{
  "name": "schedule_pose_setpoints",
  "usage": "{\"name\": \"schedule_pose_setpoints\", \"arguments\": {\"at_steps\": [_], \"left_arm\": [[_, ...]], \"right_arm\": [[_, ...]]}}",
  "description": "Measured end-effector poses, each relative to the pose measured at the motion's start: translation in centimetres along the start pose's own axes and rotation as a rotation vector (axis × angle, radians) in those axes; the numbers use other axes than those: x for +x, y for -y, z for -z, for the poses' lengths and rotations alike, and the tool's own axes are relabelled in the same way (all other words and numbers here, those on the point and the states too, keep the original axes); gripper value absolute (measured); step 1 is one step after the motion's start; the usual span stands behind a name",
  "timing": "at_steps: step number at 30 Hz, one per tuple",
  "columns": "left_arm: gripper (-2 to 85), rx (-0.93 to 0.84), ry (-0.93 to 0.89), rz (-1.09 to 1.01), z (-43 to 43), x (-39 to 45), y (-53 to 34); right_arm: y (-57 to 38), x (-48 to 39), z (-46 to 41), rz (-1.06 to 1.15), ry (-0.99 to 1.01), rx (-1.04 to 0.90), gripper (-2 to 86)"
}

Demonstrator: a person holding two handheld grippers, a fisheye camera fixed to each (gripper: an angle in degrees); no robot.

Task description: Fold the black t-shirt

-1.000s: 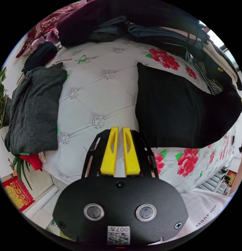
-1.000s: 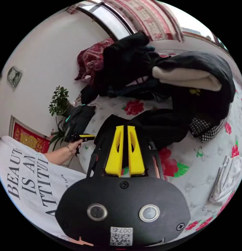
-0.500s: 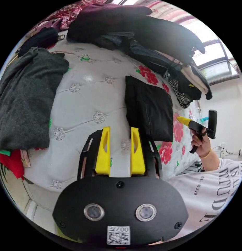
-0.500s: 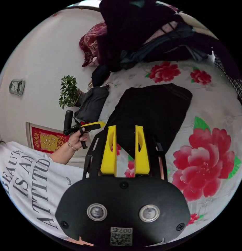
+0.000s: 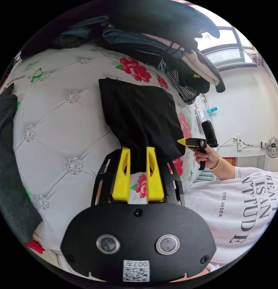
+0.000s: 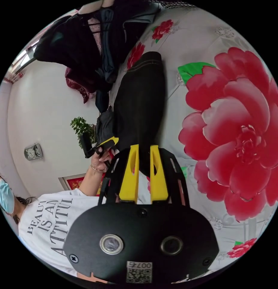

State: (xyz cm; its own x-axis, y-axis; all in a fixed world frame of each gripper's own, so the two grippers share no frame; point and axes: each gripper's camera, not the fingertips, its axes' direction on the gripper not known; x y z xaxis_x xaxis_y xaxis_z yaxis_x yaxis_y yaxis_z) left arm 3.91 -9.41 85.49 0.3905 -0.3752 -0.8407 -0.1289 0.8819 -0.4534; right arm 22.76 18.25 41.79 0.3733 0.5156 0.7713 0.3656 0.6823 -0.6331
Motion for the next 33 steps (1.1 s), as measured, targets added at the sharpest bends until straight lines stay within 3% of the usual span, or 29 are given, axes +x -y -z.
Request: {"name": "schedule_pose_setpoints", "arguments": {"at_steps": [6,12,18,22,27,29,33], "left_arm": [[6.4,0.06,-0.011,0.023,1.1,4.1,-2.5],[6.2,0.076,-0.101,-0.093,-2.6,14.5,-0.4],[5.5,0.125,-0.202,-0.298,-6.0,27.1,7.9],[5.6,0.2,-0.193,-0.469,-7.3,37.9,12.3],[5.5,0.141,-0.067,-0.48,-13.8,43.2,13.9],[6.3,0.002,0.005,-0.452,-18.5,41.9,12.1],[6.3,-0.173,0.07,-0.385,-23.1,37.1,6.8]], "right_arm": [[-2.4,-0.5,6.3,0.079,0.052,0.016,4.2],[-6.1,-0.4,19.3,0.122,0.073,0.109,3.0],[-10.0,-3.4,37.1,0.255,0.039,0.341,2.7],[-14.7,-5.2,47.9,0.345,-0.088,0.526,3.2],[-17.6,0.7,53.6,0.076,-0.392,0.648,4.1],[-18.7,6.6,53.3,-0.135,-0.495,0.625,4.3],[-21.5,12.3,49.5,-0.218,-0.396,0.609,4.9]]}}
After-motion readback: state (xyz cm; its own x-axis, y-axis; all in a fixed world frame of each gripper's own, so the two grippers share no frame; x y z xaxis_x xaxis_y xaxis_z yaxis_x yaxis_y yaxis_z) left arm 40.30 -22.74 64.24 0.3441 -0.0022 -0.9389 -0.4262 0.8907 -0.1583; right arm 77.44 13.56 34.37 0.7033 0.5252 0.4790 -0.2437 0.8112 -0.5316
